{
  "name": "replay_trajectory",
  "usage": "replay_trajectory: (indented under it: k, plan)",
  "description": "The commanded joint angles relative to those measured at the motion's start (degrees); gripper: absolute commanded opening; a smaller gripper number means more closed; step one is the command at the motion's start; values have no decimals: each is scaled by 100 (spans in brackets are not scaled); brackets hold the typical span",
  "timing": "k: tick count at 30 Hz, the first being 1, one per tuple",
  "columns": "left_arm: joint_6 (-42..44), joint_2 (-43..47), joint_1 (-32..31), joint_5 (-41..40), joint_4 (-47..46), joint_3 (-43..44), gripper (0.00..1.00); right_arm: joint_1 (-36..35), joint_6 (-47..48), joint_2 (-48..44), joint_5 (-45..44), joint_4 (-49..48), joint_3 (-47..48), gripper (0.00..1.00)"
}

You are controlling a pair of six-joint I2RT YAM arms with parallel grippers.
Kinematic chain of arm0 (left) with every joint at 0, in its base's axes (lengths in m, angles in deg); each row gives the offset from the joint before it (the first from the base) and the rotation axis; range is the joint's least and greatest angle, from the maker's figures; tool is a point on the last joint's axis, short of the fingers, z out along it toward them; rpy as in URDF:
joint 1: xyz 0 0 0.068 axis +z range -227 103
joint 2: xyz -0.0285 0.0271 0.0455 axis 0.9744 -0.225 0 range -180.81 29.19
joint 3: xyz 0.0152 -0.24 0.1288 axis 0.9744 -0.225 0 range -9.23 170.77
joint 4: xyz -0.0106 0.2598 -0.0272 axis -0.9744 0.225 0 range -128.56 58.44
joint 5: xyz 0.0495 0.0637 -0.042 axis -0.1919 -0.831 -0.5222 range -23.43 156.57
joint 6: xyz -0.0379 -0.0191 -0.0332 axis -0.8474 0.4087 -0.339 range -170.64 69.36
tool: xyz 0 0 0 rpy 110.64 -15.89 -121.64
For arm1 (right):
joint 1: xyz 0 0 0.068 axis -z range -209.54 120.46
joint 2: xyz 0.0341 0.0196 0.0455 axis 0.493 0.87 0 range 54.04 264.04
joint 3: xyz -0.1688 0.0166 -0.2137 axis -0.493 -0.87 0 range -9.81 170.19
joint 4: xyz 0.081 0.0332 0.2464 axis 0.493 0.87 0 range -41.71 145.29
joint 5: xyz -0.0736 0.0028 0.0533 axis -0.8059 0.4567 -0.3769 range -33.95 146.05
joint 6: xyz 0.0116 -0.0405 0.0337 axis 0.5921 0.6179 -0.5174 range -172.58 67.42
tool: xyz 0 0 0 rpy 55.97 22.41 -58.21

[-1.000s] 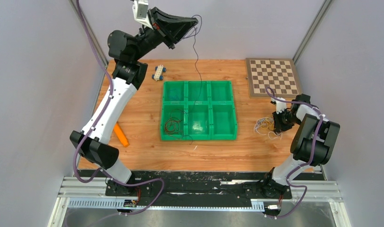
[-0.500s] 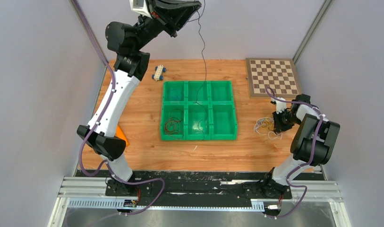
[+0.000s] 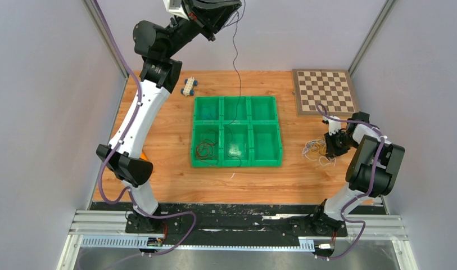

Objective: Untangle the cables

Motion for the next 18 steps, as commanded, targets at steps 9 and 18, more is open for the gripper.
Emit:
replay_trajectory:
  k: [9, 18]
  plan:
    - [-334, 284, 95, 174, -273, -400, 0, -21, 43, 142, 147, -29, 158, 7]
    - [80, 1442, -55, 759, -441, -3811, 0, -14, 53, 120, 140, -34, 86, 7]
